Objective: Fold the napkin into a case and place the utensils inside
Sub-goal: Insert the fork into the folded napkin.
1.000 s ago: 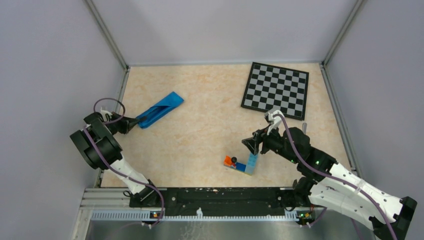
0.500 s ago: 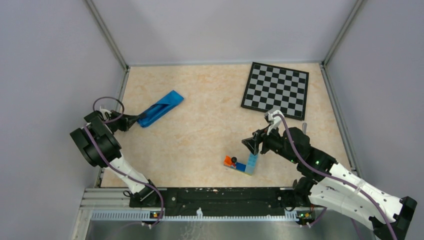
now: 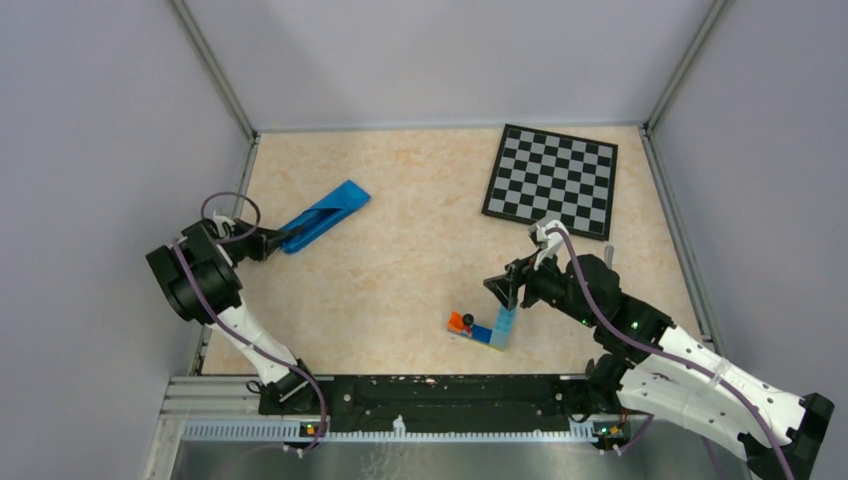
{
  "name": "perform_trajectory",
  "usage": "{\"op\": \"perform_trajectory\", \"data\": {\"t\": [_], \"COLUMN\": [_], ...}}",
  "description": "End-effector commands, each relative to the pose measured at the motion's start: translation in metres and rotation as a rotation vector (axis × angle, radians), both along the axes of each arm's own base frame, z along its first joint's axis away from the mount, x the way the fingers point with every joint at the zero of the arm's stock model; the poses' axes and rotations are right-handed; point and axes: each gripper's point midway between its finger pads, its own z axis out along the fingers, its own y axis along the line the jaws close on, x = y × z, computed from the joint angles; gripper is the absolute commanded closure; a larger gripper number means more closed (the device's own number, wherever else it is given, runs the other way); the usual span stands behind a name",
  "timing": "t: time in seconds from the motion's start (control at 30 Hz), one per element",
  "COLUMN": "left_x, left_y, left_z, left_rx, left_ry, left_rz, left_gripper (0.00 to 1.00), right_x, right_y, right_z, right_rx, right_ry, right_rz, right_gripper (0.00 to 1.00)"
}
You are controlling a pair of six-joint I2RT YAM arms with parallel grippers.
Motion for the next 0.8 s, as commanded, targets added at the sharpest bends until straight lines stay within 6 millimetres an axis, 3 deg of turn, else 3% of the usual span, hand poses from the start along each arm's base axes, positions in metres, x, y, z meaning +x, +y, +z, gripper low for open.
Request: {"op": "perform_trajectory", "data": {"t": [0.0, 0.27, 0.5, 0.77], "left_x": [0.015, 0.026, 0.034, 0.039], "left_y": [0.003, 0.004, 0.0, 0.007], "left_z": [0.012, 0.018, 0.007, 0.015], "left_rx": [0.043, 0.039, 0.052, 0.126], "left_ry": [-0.068, -0.093, -0.065, -0.049], "left_rz": [-0.026, -0.031, -0.051, -0.023], "left_gripper": [1.0, 1.0, 0.99, 0.71], "right_x": [0.004, 0.005, 0.005, 0.008], "right_y": [0.002, 0.002, 0.002, 0.001], "right_z": [0.028, 0.027, 0.026, 0.025], "right_rx": [0.048, 0.046, 0.041, 0.038], "right_ry": [-0.055, -0.054, -0.052, -0.049], "right_rz": [-0.003, -0.006, -0.005, -0.013], "right_gripper": [0.39, 0.39, 0.39, 0.39]}}
